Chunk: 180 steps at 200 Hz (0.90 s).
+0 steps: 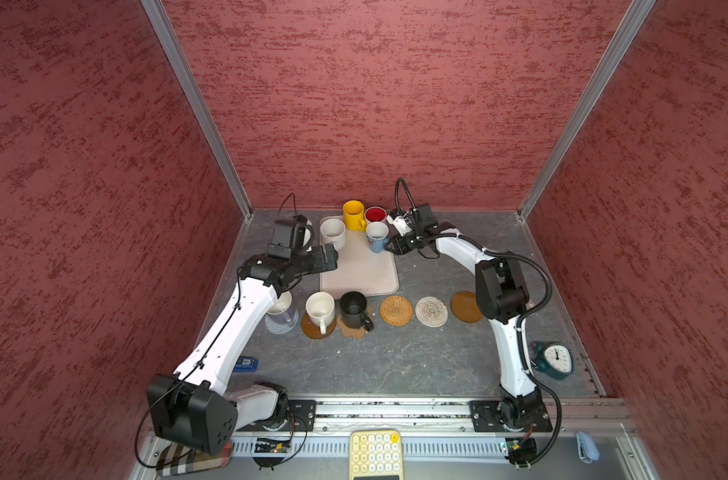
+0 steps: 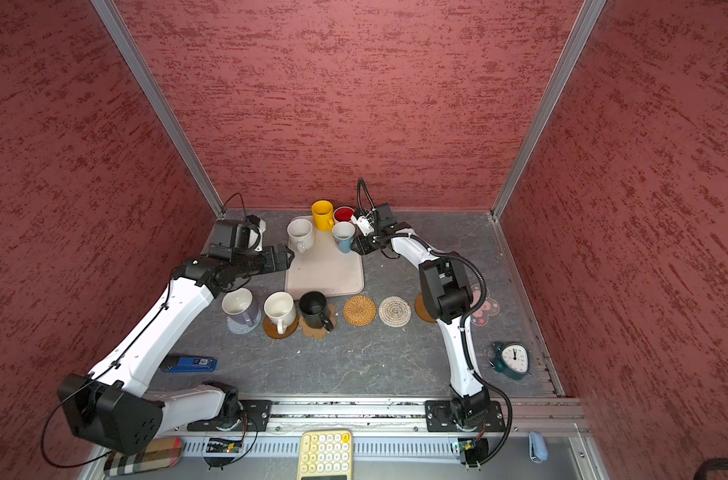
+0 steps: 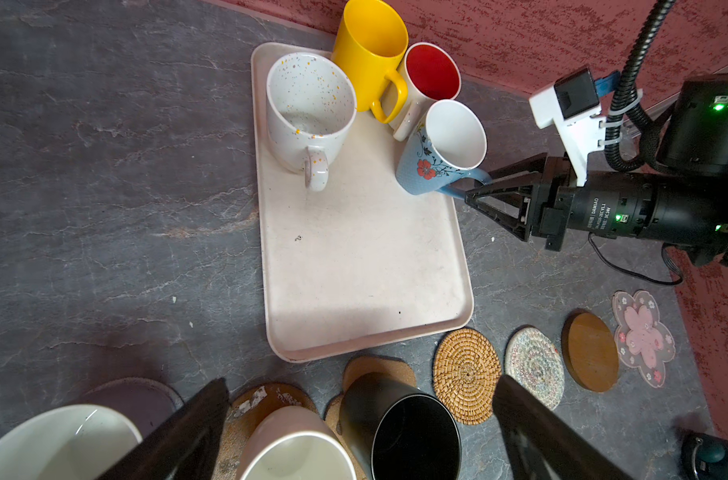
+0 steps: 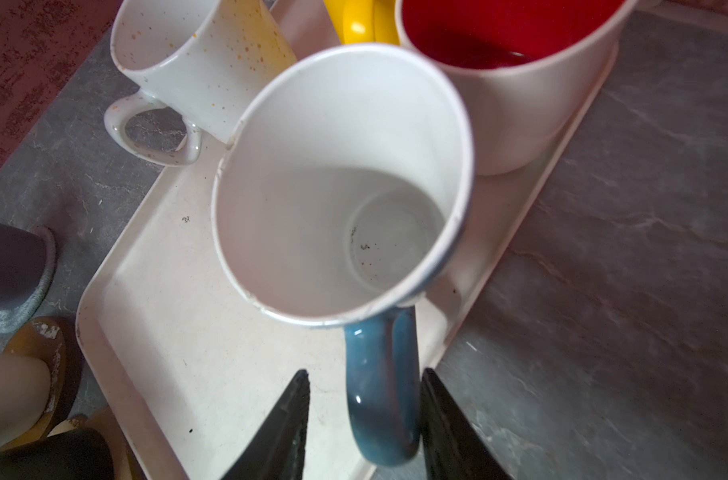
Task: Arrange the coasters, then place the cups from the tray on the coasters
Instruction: 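Lower the right gripper and close it on the blue floral mug's handle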
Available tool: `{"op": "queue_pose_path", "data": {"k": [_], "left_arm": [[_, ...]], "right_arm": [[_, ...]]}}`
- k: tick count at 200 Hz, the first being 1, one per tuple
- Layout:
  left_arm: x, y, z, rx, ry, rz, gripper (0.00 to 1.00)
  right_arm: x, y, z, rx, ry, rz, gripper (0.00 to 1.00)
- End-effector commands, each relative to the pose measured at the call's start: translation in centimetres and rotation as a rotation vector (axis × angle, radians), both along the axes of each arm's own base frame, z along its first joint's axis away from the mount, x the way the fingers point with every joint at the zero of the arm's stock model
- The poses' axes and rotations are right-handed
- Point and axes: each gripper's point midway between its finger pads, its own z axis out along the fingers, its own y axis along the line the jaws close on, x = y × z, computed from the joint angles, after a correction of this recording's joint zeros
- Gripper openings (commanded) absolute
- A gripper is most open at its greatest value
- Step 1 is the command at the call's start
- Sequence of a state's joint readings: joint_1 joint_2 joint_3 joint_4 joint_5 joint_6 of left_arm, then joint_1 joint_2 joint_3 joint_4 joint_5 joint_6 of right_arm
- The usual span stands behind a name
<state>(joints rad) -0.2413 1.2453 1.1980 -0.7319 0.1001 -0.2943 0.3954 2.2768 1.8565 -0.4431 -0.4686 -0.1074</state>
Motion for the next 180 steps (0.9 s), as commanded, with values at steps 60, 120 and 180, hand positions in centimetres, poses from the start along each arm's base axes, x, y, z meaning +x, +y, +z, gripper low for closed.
{"op": "queue_pose_path", "data": {"k": [60, 120, 180], "left_arm": [[0.4, 0.0, 0.6, -0.058, -0.022, -0.014, 1.00], [0.5, 0.1, 0.4, -0.048, -0.017, -0.009, 0.99], [0.4, 0.3, 0.5, -0.047, -0.024, -0.007, 1.00]], "right_arm": [[-0.4, 2.0, -0.5, -0.045, -0.023, 0.043, 0.41], [0.9, 1.8, -0.8, -0.050, -0.027, -0.042, 0.27], [0.5, 1.5, -1.1, -0.073, -0.019, -0.062, 0.10]]}}
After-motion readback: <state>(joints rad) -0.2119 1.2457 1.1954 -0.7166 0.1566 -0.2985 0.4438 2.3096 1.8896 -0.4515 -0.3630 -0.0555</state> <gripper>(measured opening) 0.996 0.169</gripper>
